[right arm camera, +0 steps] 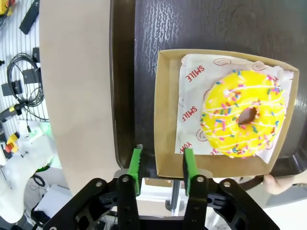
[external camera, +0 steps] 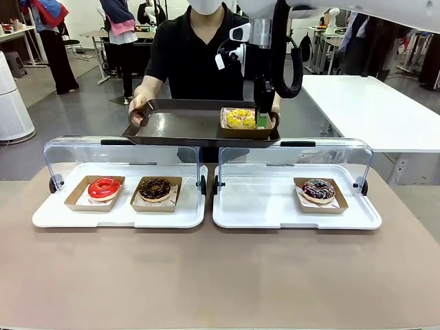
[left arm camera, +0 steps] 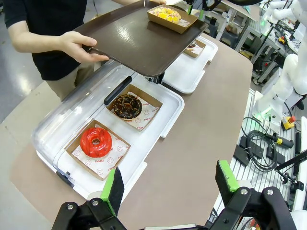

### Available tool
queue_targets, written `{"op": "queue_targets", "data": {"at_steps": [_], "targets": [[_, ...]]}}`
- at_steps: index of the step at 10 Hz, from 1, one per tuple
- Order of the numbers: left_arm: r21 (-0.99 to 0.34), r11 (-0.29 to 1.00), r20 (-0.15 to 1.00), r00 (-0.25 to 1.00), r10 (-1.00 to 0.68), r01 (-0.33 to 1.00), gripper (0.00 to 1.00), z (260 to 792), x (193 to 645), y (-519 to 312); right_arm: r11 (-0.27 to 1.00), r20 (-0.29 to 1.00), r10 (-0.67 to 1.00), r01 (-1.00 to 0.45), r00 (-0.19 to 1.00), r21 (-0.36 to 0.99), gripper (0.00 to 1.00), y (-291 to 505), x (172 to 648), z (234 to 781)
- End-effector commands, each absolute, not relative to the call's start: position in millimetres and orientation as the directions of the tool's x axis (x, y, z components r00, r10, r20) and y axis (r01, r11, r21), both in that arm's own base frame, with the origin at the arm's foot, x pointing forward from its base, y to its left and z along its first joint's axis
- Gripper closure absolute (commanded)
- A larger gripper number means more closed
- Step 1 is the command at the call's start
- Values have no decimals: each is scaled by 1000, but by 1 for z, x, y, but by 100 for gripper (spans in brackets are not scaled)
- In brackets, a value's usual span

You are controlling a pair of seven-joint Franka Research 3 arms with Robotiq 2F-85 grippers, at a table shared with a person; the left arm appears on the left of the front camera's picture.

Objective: Provide the desired donut to the person.
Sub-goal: Place the picked Paper togo box onto the Handle tray extended by the person.

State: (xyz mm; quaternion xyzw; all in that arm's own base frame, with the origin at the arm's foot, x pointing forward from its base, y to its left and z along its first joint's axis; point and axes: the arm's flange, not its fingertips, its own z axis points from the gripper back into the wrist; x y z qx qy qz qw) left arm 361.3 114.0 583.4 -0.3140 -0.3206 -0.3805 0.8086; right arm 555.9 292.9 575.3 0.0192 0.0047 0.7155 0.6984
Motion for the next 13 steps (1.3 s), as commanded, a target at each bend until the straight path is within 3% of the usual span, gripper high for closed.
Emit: {"op": "queue_targets", "data": {"at_steps": [1,2,3,10,13], "targets": [[-260,506,756,499,-423,822,0,583,360,114,-38,74,997,-999,-35,39,0,290,551,579],[-260,506,756,499,-423,822,0,583,360,114,-37,82,996,-998,-34,41,5,290,548,580],[-260,506,756,499,-423,822,0,583,360,114,-40,83,996,-998,-37,41,0,290,545,580],[-260,506,756,499,-423,822,0,583,360,114,-5,89,996,-999,-1,54,0,279,532,591],[-260,506,756,499,-423,822,0,583,360,114,-12,69,998,-1000,-11,11,0,245,491,591]]}}
